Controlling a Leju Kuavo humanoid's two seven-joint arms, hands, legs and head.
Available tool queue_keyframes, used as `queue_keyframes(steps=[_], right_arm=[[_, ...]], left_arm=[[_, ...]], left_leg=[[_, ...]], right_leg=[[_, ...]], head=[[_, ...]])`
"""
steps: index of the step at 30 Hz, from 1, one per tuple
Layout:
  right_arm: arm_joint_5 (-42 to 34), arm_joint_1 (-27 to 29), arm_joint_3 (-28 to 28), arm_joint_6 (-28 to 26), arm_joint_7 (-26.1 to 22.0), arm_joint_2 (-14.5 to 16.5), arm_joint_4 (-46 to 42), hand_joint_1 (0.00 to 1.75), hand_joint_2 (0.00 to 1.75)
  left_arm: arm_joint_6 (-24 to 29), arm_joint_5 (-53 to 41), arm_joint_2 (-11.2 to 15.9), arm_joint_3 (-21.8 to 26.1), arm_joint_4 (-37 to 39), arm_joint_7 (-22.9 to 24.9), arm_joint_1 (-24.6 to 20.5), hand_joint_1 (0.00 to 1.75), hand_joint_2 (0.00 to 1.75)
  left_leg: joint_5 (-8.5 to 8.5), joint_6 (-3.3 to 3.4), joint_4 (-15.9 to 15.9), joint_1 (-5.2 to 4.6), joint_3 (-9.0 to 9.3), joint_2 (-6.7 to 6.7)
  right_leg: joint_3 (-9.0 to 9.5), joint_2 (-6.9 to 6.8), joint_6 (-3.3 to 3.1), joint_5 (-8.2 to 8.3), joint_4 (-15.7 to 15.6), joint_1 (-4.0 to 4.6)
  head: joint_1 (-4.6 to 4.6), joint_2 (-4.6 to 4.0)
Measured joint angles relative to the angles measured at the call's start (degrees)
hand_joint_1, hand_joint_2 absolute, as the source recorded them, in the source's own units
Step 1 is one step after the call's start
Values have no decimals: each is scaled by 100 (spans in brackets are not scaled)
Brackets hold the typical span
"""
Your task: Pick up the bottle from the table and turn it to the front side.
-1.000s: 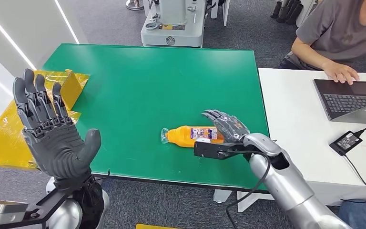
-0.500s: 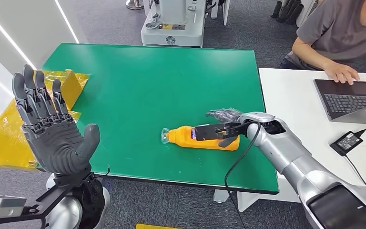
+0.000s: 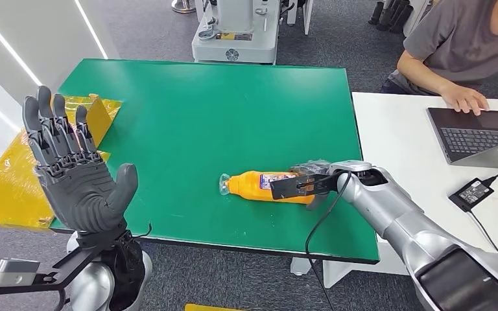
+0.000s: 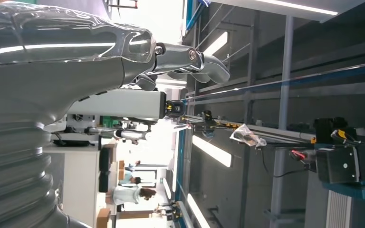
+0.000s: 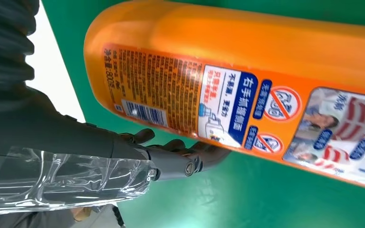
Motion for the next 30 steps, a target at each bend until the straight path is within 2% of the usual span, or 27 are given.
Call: queue_keyframes(steps=[5,6,8,9,10,11,12,15,16,30], right_arm=[[-12,24,74,-436,16,5,60,0,175],[-17,33,87,-560,2,10,66,7,175],[-26,56,114,-786,-63,21,71,45,175],[-31,71,127,-893,-108,27,71,79,175],[-36,88,140,-1003,-150,32,71,104,175],[-41,107,152,-1104,-185,35,71,117,175],[-45,125,161,-1190,-215,38,72,120,175],[-78,170,180,-1366,-285,41,83,26,175],[-90,185,183,-1403,-301,41,89,3,175],[-163,310,220,-1367,-126,130,167,0,175]], left_arm=[[41,14,3,0,7,2,-5,0,175],[49,15,4,0,7,2,-5,0,175],[54,16,8,0,7,2,-5,0,175],[55,17,10,0,7,2,-5,0,175],[55,20,13,0,7,2,-5,0,175],[55,22,16,0,7,1,-4,0,175],[55,26,21,0,7,-1,-4,0,175],[55,35,36,0,9,-9,-4,0,175],[55,36,40,0,9,-10,-3,0,175],[117,49,91,0,-6,-46,162,0,175]], left_leg=[[0,0,0,0,-1,0],[0,0,0,0,-1,0],[0,0,0,0,-1,0],[0,0,0,0,-1,0],[0,0,0,0,-1,-1],[0,0,0,0,-1,-1],[0,0,0,0,-1,-1],[0,0,0,0,-1,-1],[0,0,0,0,-1,-1],[0,0,0,0,-3,-1]], right_leg=[[1,0,0,0,0,0],[1,0,0,0,0,0],[0,0,0,0,0,0],[0,0,0,0,0,0],[0,-1,0,0,0,0],[0,-1,0,0,0,0],[0,-1,0,0,0,0],[0,-1,0,0,0,0],[1,0,0,0,0,0],[0,-1,0,0,0,0]], head=[[0,0],[0,0],[0,0],[0,0],[0,0],[0,0],[0,0],[-1,0],[-1,0],[0,0]])
